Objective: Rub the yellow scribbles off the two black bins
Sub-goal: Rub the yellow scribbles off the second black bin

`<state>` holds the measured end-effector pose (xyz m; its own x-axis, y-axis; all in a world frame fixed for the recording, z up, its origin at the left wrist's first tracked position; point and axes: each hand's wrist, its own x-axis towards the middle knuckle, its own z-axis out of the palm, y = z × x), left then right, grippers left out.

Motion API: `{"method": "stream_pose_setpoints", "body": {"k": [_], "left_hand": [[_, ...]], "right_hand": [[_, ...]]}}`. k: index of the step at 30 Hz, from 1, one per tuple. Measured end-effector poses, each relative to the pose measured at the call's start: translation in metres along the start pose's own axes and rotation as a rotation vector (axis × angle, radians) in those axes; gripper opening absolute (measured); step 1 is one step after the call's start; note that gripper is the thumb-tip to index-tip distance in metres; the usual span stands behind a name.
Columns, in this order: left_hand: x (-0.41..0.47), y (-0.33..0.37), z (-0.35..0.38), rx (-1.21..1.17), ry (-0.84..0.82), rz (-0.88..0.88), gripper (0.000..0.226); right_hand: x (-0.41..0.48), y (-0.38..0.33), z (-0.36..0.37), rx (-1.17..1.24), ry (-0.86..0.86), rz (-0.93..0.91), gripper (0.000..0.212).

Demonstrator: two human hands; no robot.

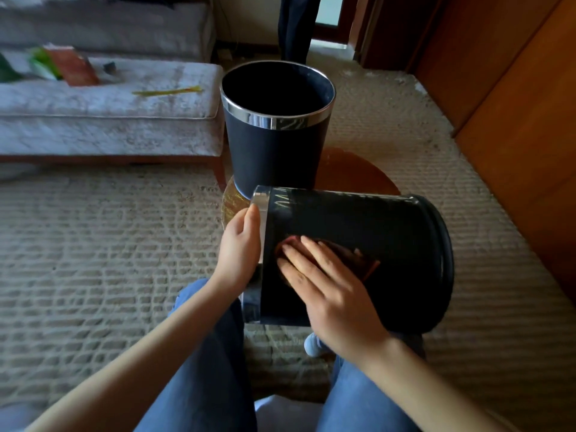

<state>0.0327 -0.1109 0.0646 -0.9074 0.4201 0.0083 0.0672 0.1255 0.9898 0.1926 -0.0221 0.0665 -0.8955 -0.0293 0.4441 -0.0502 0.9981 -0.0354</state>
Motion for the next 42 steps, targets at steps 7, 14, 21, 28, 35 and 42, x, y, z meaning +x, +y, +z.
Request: {"method": "stream_pose_setpoints", "body": {"k": [7, 14, 21, 28, 35, 42], "left_hand": [[-0.011, -0.001, -0.002, -0.038, 0.009, 0.02, 0.04], [-0.009, 0.0, 0.0, -0.098, -0.01, -0.018, 0.039], [0.026, -0.002, 0.004, -0.196, -0.07, -0.172, 0.045], [0.016, -0.002, 0.004, -0.216, -0.051, -0.112, 0.036], [0.021, 0.009, 0.001, -0.021, -0.014, -0.263, 0.037], [0.098, -0.007, 0.016, -0.144, -0.072, -0.454, 0.04]], "right_hand": [[0.105, 0.017, -0.002, 0.157, -0.08, 0.322, 0.032], [0.148, 0.046, 0.006, 0.215, -0.342, 0.471, 0.029], [0.023, -0.003, 0.013, 0.044, -0.02, -0.075, 0.04], [0.093, 0.021, 0.002, 0.237, -0.024, 0.161, 0.033], [0.142, 0.061, -0.003, 0.215, -0.302, 0.359, 0.024], [0.048, 0.105, -0.059, 0.223, 0.308, 0.527, 0.023]]}}
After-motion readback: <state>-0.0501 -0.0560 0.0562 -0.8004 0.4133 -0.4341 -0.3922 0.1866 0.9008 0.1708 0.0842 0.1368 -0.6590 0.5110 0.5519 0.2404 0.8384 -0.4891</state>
